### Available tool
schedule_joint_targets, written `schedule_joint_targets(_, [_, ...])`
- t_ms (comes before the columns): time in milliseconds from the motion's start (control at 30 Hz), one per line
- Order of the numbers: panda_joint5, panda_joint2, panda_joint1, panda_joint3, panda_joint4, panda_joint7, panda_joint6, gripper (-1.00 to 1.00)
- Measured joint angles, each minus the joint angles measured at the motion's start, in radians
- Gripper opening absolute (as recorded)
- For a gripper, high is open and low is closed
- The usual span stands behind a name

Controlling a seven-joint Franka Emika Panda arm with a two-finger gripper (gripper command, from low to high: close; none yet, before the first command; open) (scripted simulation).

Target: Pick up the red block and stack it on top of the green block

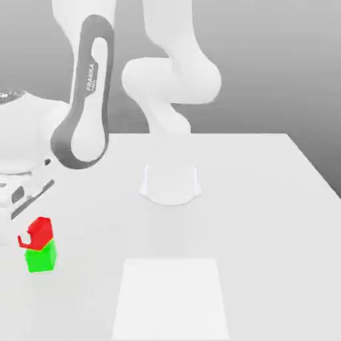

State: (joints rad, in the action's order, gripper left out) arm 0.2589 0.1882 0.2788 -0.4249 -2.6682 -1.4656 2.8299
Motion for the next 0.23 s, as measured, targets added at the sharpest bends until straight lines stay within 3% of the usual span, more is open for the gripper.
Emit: schedule_joint_targets(233, [-0.022, -0.016, -0.006, -0.01, 0.0, 0.016, -0.01, 1.0])
